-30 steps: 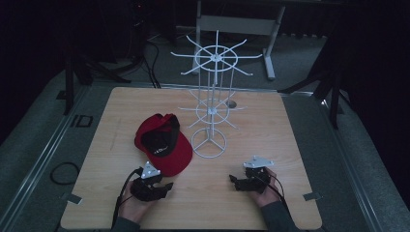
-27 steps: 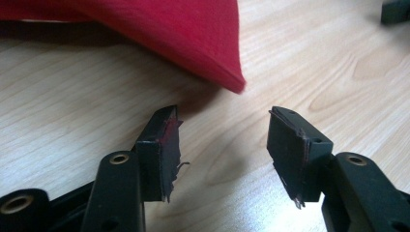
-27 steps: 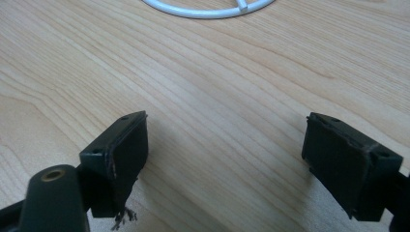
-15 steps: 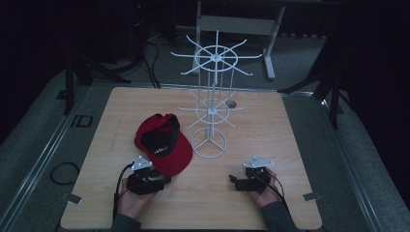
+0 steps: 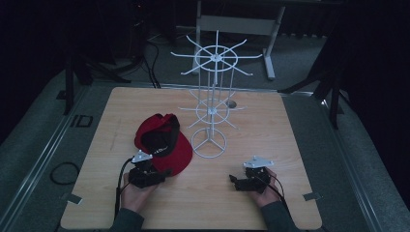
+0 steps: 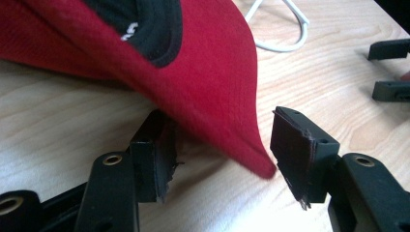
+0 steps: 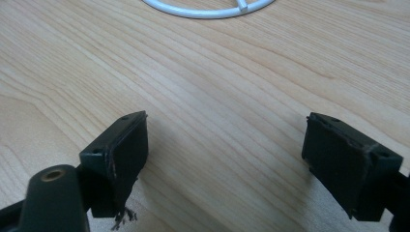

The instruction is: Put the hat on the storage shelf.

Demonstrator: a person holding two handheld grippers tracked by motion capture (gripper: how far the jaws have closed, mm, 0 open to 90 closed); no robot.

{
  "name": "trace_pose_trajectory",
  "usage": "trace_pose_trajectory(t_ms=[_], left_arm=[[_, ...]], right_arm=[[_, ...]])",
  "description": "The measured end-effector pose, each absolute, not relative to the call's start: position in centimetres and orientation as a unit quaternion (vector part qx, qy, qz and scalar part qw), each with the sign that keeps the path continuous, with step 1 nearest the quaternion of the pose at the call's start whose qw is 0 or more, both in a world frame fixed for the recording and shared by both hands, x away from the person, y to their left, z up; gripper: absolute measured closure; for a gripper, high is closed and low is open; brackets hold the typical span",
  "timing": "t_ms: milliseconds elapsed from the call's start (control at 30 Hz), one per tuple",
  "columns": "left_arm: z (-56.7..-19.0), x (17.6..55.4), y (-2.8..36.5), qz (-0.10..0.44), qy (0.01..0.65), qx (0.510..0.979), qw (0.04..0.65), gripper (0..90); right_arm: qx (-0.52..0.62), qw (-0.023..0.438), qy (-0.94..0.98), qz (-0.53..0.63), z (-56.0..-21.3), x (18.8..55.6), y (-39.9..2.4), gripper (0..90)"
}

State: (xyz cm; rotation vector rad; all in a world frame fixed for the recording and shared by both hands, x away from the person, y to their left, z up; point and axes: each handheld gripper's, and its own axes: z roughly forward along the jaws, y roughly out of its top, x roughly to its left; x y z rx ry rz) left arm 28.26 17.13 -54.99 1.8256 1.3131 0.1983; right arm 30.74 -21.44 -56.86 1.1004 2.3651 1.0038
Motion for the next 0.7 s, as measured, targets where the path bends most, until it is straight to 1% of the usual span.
trace_pose_trajectory(t_ms=[433, 500, 600, 700], left_arm=[[-55.9, 29.5, 16.3, 0.064, 0.538, 0.726, 0.424, 45.3], [-56.1, 29.6, 16.2, 0.061, 0.539, 0.726, 0.423, 47.2], [-56.2, 29.6, 15.9, 0.060, 0.539, 0.731, 0.414, 54.8], [-56.3, 29.6, 15.6, 0.060, 0.540, 0.733, 0.410, 56.3]], right_arm=[[0.388, 0.172, 0.834, 0.354, -56.9, 30.7, -21.4, 16.5], [0.388, 0.172, 0.833, 0.354, -56.9, 30.7, -21.4, 16.5], [0.388, 0.172, 0.834, 0.354, -56.9, 30.7, -21.4, 16.5], [0.388, 0.172, 0.833, 0.354, -56.9, 30.7, -21.4, 16.5]])
